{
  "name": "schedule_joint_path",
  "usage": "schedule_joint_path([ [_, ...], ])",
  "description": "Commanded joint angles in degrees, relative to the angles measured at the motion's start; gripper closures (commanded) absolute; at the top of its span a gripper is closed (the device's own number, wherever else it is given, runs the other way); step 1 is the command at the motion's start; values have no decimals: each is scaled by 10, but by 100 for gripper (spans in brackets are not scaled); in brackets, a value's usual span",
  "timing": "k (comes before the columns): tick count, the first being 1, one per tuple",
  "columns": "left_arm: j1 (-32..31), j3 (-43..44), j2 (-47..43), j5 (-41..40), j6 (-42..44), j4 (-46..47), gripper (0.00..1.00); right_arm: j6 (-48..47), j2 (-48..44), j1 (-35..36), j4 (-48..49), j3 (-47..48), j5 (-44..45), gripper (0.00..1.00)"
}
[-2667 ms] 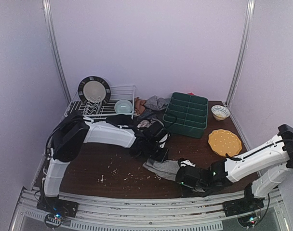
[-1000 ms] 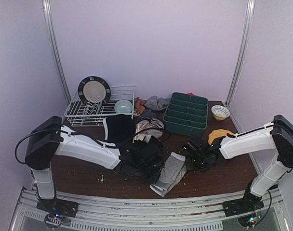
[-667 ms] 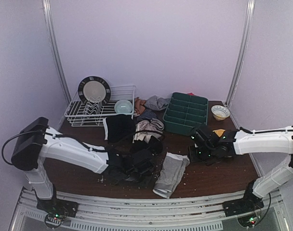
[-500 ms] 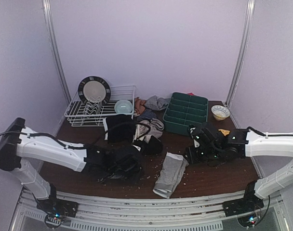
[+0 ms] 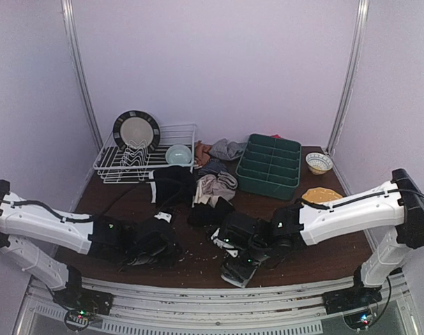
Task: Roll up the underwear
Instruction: Pick up the underwear from the center of the board.
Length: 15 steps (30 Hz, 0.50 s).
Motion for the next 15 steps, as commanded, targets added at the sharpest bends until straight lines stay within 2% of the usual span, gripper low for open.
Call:
schedule_joint_path([
  [1, 2, -29, -30, -21, -28, -4, 60, -28, 27, 3, -37, 16, 4, 34],
  [5, 2, -40, -33, -21, -32, -2, 60, -22, 56, 4, -45, 14, 32, 34],
  [15, 2, -47, -24, -17, -32, 10, 60, 17, 55, 13, -4, -49, 31, 37],
])
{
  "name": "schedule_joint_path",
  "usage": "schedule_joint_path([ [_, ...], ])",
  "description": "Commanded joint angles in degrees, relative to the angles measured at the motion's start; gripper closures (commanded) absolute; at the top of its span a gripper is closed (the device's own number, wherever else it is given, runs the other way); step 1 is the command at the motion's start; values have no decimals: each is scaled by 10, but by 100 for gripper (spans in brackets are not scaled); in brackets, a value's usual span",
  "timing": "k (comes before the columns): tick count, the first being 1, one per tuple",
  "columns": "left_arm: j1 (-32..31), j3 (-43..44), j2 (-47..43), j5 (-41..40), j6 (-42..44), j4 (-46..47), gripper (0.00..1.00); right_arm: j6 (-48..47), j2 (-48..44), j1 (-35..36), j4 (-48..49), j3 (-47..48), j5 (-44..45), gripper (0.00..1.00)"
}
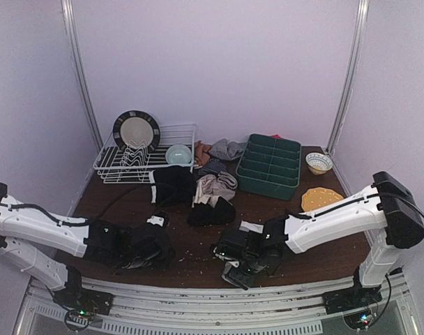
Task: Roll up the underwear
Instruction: Pick up the underwear from the center of the board.
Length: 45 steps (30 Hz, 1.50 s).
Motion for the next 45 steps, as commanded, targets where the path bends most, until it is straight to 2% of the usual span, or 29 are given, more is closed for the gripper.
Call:
schedule_joint_path([
  [1, 2, -6, 4, -7, -6, 15, 60, 28, -2, 5, 12, -34, 18, 38],
  [7, 2, -5, 19, -1, -9, 22, 60, 58, -11, 6, 51, -73, 25, 50],
  [12, 2, -1, 22, -1, -4, 22, 60, 75, -29, 7, 82, -101, 15, 81],
  [17, 2, 0, 15, -4, 48, 46, 60, 92, -66, -3, 117, -124, -65, 100],
  [21, 2, -30, -9, 21, 160, 153, 58, 109, -114, -31, 151, -157, -154, 100],
  [24, 2, -50, -16, 73, 255, 253, 28, 124, -144, -61, 189, -194, -226, 100],
  [26, 2, -58, -8, 113, 317, 320, 17, 135, -161, -85, 216, -220, -273, 100],
  [29, 2, -68, 26, 186, 414, 433, 13, 150, -184, -121, 252, -258, -324, 100],
  [31, 2, -91, 58, 261, 494, 543, 12, 157, -197, -145, 271, -281, -350, 100],
  [33, 3, -112, 95, 301, 558, 648, 9, 160, -205, -163, 281, -295, -375, 100],
  [34, 5, -110, 115, 314, 596, 673, 8, 161, -209, -170, 284, -301, -383, 100],
  [37, 24, -68, 179, 382, 661, 677, 6, 160, -216, -182, 288, -312, -407, 100],
  [41, 52, -4, 251, 471, 704, 668, 6, 152, -225, -194, 281, -316, -423, 100],
  [45, 68, 67, 310, 540, 744, 611, 7, 157, -235, -198, 281, -320, -425, 100],
])
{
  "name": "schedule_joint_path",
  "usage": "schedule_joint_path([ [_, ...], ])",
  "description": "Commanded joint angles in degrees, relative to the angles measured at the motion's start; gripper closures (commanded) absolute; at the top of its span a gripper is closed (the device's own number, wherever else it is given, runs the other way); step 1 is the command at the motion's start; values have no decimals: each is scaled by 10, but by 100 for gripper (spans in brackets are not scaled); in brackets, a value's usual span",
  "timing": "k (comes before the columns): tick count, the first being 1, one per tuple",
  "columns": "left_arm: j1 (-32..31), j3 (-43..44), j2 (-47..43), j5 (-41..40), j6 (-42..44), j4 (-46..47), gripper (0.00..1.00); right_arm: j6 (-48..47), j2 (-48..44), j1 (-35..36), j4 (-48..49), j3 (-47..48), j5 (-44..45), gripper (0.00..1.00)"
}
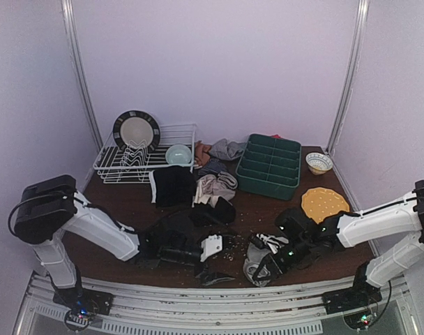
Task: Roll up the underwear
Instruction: Pick up the underwear from the center of the board, then roll the underwear at the center of the board.
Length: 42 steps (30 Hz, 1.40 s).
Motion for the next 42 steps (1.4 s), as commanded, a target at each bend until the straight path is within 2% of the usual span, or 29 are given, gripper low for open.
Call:
schedule_joint_path([
  [1, 16, 77, 48, 118, 86, -13, 8, 5, -18, -6, 9, -11, -24, 100],
  [6, 28, 148, 100, 184, 105, -79, 12, 2, -23, -10, 5, -18, -16, 100],
  [14, 40, 195, 131, 282, 129, -176, 16, -1, -20, -12, -2, -21, -5, 100],
  [21, 40, 219, 158, 283, 121, -168, 19, -2, -20, -12, -8, -24, 5, 100],
  [34, 31, 260, 199, 271, 119, -169, 40, 5, -25, -12, 5, -32, 4, 100],
  [38, 30, 269, 209, 273, 118, -172, 52, 5, -26, -12, 4, -32, 3, 100],
  [42, 28, 281, 216, 274, 116, -170, 54, 9, -26, -12, 9, -33, 1, 100],
])
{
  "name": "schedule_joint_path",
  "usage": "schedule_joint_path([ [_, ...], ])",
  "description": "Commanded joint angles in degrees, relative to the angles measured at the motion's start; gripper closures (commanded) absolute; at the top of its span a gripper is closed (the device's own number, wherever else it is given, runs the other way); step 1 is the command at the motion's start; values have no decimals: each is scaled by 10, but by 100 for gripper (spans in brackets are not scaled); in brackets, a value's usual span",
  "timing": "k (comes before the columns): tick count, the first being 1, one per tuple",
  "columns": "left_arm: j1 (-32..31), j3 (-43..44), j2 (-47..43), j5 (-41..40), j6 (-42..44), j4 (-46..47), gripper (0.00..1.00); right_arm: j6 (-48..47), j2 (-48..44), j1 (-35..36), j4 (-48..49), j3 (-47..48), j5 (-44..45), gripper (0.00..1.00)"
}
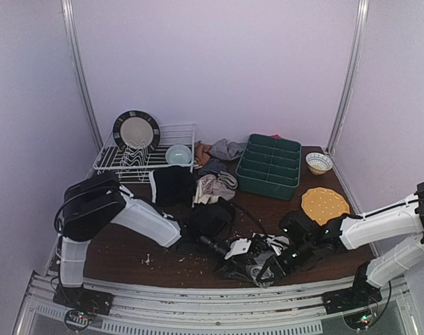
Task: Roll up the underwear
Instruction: Roll the underwear at the center of the board.
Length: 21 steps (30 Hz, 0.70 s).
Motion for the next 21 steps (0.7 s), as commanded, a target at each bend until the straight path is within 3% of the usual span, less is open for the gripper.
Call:
schedule_joint_path([
  [1, -4, 24, 17, 10, 0, 14, 55, 8, -10, -3, 3, -6, 3, 100],
  [6, -5, 28, 22, 8, -2, 21, 63, 12, -12, -3, 5, -8, 4, 100],
  [11, -6, 25, 23, 1, -4, 25, 83, 19, -18, -3, 5, -9, 7, 99],
  [14, -6, 15, 17, -5, -11, 30, 97, 29, -39, -2, -11, -3, 22, 76],
  [16, -6, 4, 13, -7, -27, 43, 100, 34, -67, 2, -35, 2, 42, 64],
  [21, -5, -26, 2, -10, -89, 72, 100, 44, -168, 16, -108, 14, 118, 52],
])
